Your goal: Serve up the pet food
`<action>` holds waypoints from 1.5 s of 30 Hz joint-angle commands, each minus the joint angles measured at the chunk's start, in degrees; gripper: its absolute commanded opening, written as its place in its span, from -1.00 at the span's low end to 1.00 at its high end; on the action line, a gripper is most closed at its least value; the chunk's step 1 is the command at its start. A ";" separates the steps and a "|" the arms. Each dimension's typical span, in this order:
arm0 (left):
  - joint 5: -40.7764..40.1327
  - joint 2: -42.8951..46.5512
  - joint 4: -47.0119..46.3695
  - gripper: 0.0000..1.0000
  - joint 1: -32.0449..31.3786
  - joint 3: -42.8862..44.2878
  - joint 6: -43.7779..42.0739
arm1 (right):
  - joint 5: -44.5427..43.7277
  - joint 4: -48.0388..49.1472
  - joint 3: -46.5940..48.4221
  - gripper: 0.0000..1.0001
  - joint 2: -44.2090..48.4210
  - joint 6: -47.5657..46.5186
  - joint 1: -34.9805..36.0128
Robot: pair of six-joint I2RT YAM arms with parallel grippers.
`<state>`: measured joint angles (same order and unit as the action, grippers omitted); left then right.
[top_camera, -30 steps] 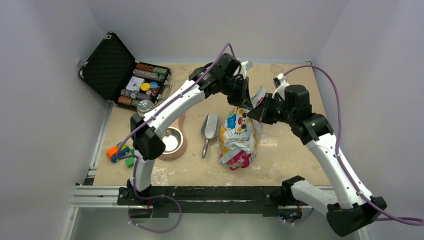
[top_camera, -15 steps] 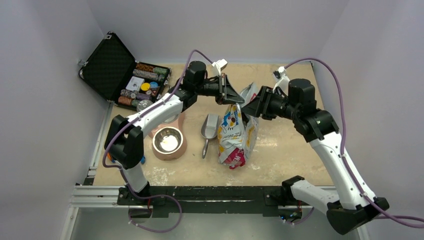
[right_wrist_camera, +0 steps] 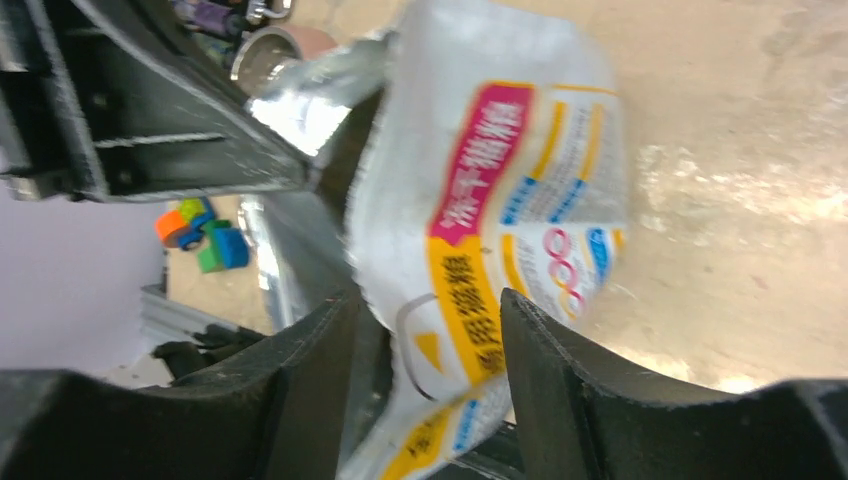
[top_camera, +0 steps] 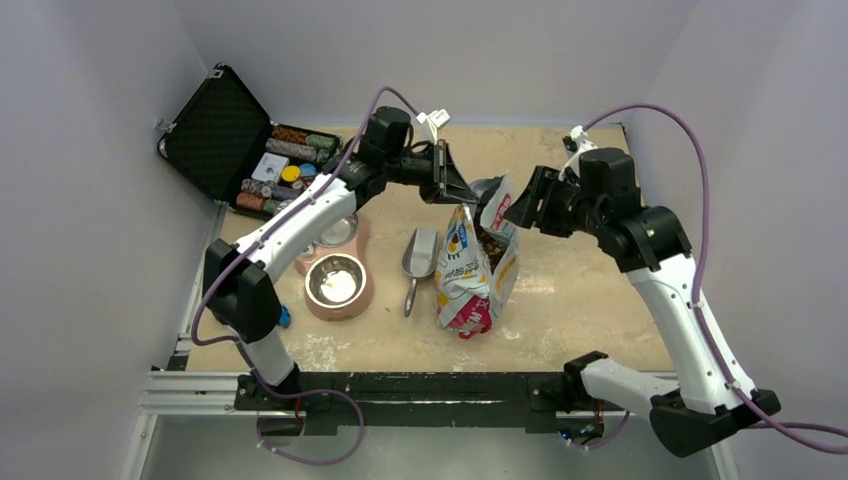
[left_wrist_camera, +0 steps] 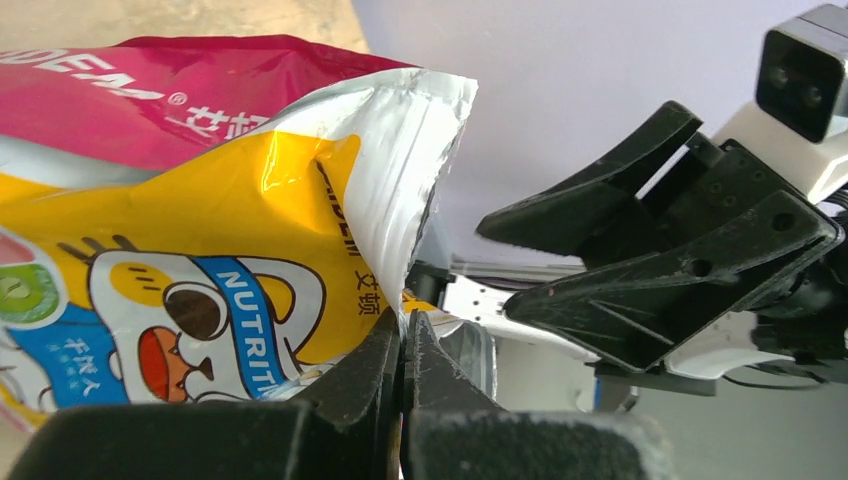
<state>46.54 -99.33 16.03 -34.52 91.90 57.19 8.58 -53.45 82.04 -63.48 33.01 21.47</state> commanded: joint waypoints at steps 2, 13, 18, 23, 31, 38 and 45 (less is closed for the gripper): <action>0.61 7.61 8.72 -1.00 0.42 6.33 -7.08 | -5.07 -5.87 0.07 0.18 1.93 -4.27 2.65; 0.21 6.19 8.30 -1.00 0.00 6.88 -5.26 | -10.55 -6.17 7.15 0.14 -6.96 -15.39 12.37; 0.07 5.75 9.64 -1.00 -0.14 7.19 -5.25 | -13.28 -6.96 12.05 0.03 -13.87 -25.89 16.45; -0.86 5.56 12.59 -1.00 -0.12 8.55 -6.50 | -12.67 -11.26 15.12 -0.09 -17.04 -27.28 17.24; -1.91 5.20 16.01 -1.00 -0.13 10.78 -7.88 | -19.01 -5.73 3.83 -0.46 -11.38 -23.56 17.39; -5.45 4.30 22.36 -1.00 -0.44 15.35 -9.38 | -35.71 -9.68 9.60 -1.00 -4.99 -11.67 10.88; -7.72 -4.52 27.23 -1.00 -4.96 31.63 -7.92 | -22.95 -8.75 25.66 -1.00 -2.71 -10.32 -4.11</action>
<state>36.07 -101.56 46.06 -37.01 110.72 47.44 -12.12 -68.38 90.76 -69.25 22.00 20.53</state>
